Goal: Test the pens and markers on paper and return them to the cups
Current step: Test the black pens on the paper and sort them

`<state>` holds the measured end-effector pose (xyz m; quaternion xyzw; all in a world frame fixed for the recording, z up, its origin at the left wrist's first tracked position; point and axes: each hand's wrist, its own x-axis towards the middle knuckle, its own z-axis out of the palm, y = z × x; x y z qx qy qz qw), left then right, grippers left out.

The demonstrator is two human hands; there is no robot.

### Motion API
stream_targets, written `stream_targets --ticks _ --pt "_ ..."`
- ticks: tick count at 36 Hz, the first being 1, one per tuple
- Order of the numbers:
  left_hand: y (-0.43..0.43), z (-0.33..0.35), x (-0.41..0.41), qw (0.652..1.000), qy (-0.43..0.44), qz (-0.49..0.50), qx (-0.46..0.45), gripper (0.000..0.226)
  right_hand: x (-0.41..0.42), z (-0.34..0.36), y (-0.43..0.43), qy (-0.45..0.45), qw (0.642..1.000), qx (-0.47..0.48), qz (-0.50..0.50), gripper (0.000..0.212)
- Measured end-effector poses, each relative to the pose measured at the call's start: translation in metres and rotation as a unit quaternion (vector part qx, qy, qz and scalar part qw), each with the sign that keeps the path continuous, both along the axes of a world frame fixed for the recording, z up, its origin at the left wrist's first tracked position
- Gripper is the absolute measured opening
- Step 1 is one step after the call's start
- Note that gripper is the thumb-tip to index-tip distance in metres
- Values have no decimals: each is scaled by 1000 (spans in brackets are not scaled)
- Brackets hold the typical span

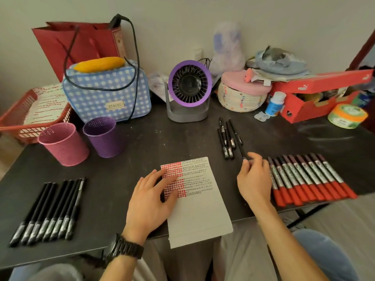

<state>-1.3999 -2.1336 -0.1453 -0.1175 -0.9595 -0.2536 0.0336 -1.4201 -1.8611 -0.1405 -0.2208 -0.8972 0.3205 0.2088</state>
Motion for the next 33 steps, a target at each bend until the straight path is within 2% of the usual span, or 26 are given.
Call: stream_targets --ticks 5,8,12,14,17,20,25,28,31,33 --pt "1 2 1 1000 -5 4 2 45 20 3 -1 34 976 -217 0 32" --pt "2 3 1 1000 8 11 27 42 38 0 -6 57 918 -392 20 28" --pt "2 6 4 996 33 23 80 33 66 3 -16 59 854 -509 84 27" --pt "4 9 6 995 49 19 89 32 78 7 -21 50 854 -505 117 19" --pt "15 19 13 993 60 4 98 35 92 15 -29 25 873 -461 159 22" --pt "32 29 22 982 17 -12 186 42 99 20 -39 16 879 -442 178 14" --pt "56 41 25 906 -122 -22 404 17 103 24 -48 -17 880 -435 189 18" --pt "58 44 30 865 -180 -7 469 17 104 27 -48 -56 875 -437 199 20" --pt "56 46 33 820 -225 7 526 22 103 29 -45 -73 897 -391 194 29" --pt "53 48 34 826 -232 3 514 23 103 32 -42 -51 903 -384 185 42"
